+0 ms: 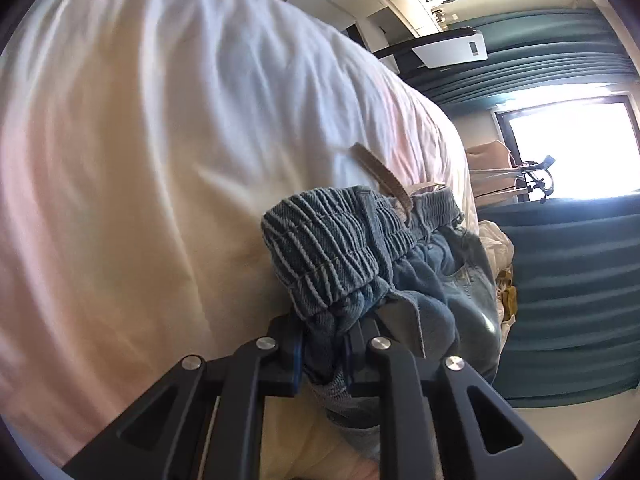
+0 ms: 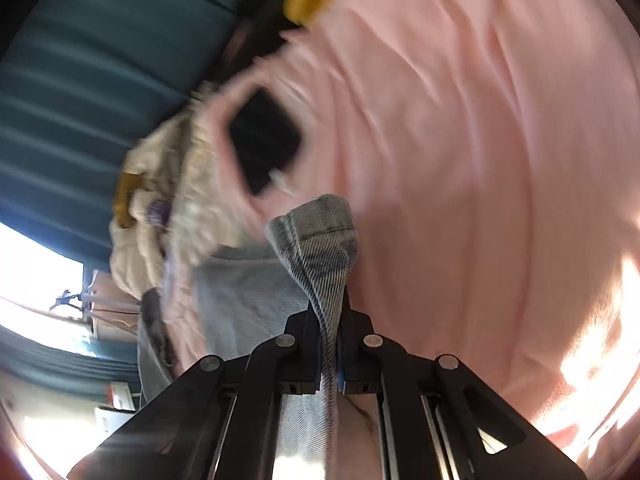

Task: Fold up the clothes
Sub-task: 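Lay the jeans flat on the duvet and open both grippers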

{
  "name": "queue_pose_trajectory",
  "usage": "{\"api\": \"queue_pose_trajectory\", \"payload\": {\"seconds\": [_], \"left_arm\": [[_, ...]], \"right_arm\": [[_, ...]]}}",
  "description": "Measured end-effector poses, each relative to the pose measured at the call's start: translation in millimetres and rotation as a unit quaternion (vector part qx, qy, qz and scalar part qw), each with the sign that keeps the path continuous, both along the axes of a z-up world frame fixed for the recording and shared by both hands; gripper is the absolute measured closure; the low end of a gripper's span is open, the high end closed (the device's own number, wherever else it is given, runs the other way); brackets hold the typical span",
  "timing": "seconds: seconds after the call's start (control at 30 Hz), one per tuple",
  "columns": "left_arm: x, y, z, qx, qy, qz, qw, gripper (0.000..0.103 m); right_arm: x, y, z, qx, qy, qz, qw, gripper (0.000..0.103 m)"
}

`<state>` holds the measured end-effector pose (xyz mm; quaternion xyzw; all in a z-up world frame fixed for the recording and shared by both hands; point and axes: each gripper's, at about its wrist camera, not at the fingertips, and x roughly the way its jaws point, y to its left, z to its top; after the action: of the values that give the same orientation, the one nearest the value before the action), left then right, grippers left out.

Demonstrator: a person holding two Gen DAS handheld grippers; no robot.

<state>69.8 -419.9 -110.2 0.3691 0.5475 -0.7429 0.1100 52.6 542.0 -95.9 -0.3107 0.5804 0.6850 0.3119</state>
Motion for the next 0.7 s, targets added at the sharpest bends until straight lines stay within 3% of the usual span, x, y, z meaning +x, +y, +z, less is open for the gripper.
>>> {"api": "queue_pose_trajectory", "payload": {"seconds": [0.1, 0.23, 0.33, 0.4, 0.5, 0.7], "left_arm": [[3, 1, 1, -0.004, 0.013, -0.003, 0.9999, 0.085], [2, 8, 24, -0.055, 0.010, -0.026, 0.9981, 0.077], [10, 13, 49, -0.119, 0.028, -0.029, 0.9920, 0.053], [16, 17, 65, -0.157, 0.045, -0.028, 0.9861, 0.038], [9, 19, 79, -0.174, 0.052, -0.052, 0.9820, 0.037], [-48, 34, 87, -0.185, 0.030, -0.109, 0.9761, 0.037]], "right_arm": [[-2, -3, 8, 0.016, -0.003, 0.010, 1.000, 0.099], [1, -11, 28, 0.065, -0.006, 0.006, 0.998, 0.085], [11, -17, 47, 0.114, -0.010, -0.013, 0.993, 0.060], [19, -21, 63, 0.155, -0.012, -0.028, 0.987, 0.053], [22, -32, 88, 0.212, -0.002, -0.029, 0.977, 0.046], [-20, -83, 117, 0.264, 0.061, 0.102, 0.957, 0.045]]}}
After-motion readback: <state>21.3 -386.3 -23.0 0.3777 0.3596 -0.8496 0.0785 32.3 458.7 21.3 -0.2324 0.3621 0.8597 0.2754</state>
